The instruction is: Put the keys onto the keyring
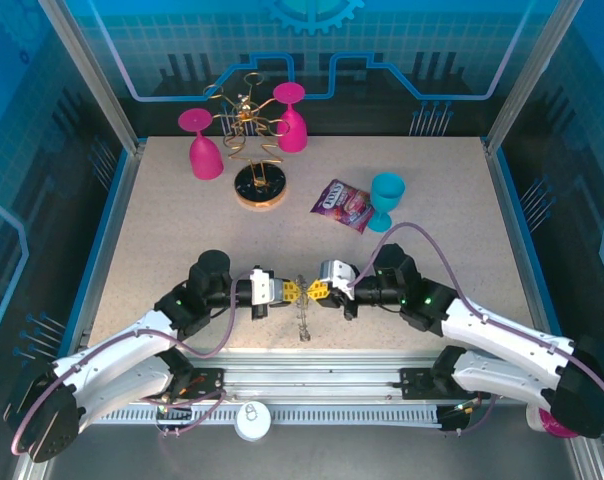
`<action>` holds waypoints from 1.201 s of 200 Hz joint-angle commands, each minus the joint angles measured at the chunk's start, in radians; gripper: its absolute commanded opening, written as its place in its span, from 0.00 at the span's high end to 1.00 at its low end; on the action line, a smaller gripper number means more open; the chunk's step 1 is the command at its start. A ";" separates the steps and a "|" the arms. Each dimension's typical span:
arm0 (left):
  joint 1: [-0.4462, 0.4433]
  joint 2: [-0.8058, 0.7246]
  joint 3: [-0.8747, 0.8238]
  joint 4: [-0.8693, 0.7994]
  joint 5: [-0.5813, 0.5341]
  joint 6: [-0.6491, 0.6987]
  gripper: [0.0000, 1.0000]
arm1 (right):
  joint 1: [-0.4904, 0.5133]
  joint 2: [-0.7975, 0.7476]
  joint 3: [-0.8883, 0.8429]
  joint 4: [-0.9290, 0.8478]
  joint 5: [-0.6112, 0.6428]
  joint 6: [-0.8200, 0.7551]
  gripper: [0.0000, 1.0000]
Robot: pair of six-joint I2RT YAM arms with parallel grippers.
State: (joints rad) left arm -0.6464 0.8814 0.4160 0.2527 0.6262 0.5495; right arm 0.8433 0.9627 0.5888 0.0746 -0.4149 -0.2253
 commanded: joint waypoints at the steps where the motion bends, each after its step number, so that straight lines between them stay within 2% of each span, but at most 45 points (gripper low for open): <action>1: -0.003 -0.019 -0.009 0.036 0.038 0.003 1.00 | -0.006 -0.021 -0.016 -0.022 0.018 0.016 0.95; 26: -0.003 -0.019 -0.009 0.037 0.044 0.002 1.00 | -0.005 -0.015 -0.014 -0.016 0.018 0.022 0.99; 59: -0.003 -0.016 -0.016 0.075 0.056 -0.019 1.00 | -0.005 0.021 -0.006 -0.015 0.045 0.046 1.00; 104: -0.004 -0.004 -0.014 0.097 0.071 -0.031 1.00 | 0.013 0.039 -0.004 0.042 0.053 0.070 0.80; 147: -0.003 0.004 -0.013 0.100 0.078 -0.031 1.00 | 0.014 -0.007 -0.042 0.121 0.054 0.058 0.71; 222: -0.003 0.020 -0.014 0.127 0.085 -0.042 1.00 | 0.019 0.042 -0.044 0.190 -0.003 0.055 0.75; 240: -0.004 0.027 -0.011 0.134 0.090 -0.043 1.00 | 0.020 0.062 -0.035 0.204 -0.009 0.056 0.80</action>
State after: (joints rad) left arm -0.6464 0.9028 0.4065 0.3279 0.6605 0.5220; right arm 0.8524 1.0027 0.5423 0.2169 -0.3985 -0.1654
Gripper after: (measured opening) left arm 0.051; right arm 0.236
